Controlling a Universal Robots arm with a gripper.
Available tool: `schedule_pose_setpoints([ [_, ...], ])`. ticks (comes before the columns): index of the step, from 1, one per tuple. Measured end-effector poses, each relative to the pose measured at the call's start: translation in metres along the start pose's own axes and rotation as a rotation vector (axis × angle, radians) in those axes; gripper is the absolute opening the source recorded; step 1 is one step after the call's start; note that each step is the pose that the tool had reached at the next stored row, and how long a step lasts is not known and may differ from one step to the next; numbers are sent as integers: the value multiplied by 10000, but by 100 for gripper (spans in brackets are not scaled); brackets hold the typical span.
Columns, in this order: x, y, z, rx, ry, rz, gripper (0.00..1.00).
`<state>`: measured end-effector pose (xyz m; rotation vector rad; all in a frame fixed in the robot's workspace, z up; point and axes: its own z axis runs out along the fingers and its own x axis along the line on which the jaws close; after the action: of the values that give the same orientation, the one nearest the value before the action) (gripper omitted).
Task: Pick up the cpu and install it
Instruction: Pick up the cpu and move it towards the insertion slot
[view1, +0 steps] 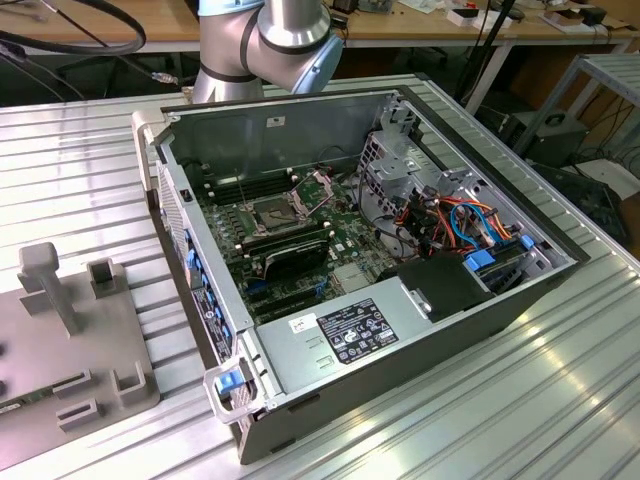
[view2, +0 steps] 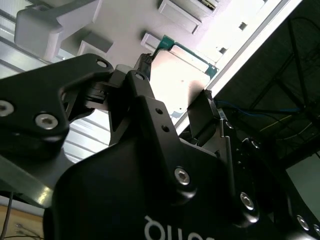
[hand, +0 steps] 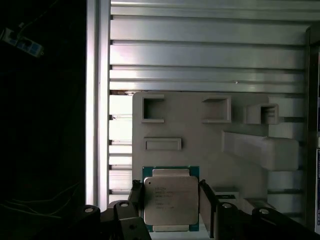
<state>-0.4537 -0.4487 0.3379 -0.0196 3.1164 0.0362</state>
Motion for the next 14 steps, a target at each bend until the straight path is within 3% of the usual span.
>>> schedule_pose_setpoints([
  [14,0,0,-10,0,-1,0,55],
])
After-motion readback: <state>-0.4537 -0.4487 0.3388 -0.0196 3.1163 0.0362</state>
